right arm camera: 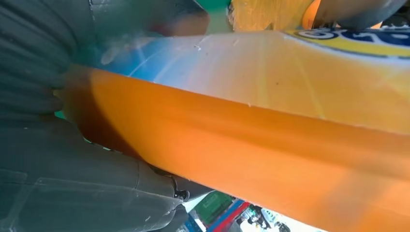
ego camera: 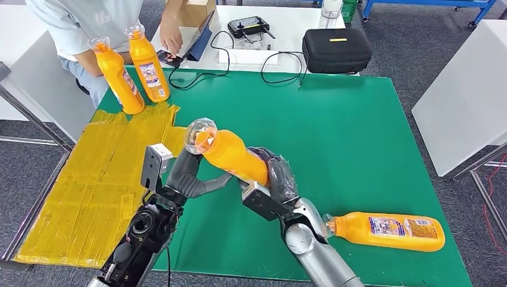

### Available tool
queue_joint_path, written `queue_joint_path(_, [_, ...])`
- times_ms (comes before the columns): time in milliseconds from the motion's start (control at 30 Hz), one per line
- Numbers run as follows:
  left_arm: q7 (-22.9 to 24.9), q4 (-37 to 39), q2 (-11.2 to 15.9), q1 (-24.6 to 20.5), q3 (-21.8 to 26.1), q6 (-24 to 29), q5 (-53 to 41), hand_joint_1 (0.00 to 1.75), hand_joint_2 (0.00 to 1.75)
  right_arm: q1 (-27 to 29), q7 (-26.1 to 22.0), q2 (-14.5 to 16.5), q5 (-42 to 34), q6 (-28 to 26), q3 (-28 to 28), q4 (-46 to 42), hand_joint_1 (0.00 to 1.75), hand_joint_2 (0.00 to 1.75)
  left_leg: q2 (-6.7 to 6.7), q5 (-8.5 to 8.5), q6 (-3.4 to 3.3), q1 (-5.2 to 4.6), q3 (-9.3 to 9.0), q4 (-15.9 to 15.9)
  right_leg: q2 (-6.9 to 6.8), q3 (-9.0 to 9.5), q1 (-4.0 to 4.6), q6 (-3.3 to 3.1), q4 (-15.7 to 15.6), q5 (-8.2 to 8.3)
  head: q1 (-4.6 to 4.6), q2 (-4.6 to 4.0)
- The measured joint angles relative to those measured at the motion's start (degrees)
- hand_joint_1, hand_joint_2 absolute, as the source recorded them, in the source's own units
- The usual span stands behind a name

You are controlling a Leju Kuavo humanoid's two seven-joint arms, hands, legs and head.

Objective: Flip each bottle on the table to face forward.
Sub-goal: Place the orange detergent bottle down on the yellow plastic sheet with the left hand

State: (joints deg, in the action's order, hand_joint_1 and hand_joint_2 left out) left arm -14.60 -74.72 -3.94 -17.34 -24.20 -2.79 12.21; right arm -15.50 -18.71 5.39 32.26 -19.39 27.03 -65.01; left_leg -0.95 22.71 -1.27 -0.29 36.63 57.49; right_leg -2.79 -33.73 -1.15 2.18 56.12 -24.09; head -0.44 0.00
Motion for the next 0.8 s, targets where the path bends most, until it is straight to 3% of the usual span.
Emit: queue_joint_path(800, [2.2, 1.7, 0.1, -0.1, -0.6, -6.1, 9.6, 0.0, 1.75, -3.6, 0.5, 0.8, 3.1, -3.1, 2.9, 7.6, 1.75, 1.75, 0.0, -0.01, 0.0, 0.0, 0.01, 0.0, 0.0, -0.01, 0.0, 0.0, 0.0, 0.0, 0.0, 0.0])
